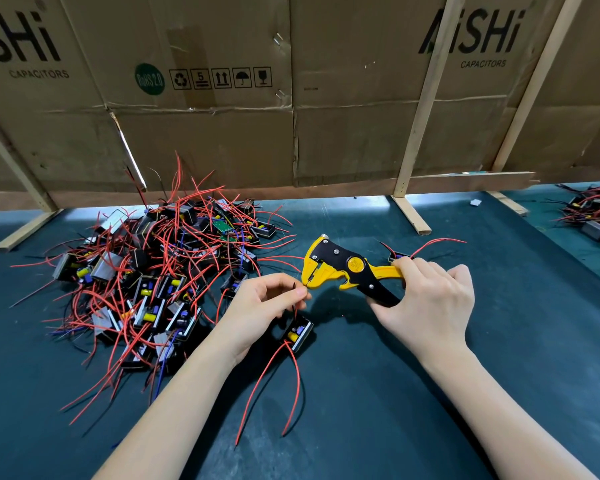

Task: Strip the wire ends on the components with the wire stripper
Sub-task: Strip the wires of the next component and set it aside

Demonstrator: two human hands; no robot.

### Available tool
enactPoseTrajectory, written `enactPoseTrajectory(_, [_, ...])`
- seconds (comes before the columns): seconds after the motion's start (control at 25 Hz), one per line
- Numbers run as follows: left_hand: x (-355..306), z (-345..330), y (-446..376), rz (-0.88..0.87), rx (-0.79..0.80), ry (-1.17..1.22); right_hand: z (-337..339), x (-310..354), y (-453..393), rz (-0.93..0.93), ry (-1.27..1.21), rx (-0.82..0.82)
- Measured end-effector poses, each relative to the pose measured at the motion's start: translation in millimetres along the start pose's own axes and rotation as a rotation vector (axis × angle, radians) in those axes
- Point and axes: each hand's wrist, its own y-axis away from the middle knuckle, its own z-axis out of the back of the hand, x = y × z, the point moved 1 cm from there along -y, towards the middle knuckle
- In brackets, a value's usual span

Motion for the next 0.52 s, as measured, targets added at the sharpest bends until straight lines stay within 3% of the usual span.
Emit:
enactPoseTrajectory(0.24, [-2.1, 1.0, 1.7, 0.010, -0.001, -0.011, 3.2, 0.4, 2.1, 0.000, 0.018, -0.026])
enactPoseTrajectory(0.52, [-5.5, 3.6, 1.2, 0.055, 0.013, -0.023, -2.7, -0.1, 4.3, -0.062, -0.001, 0.095])
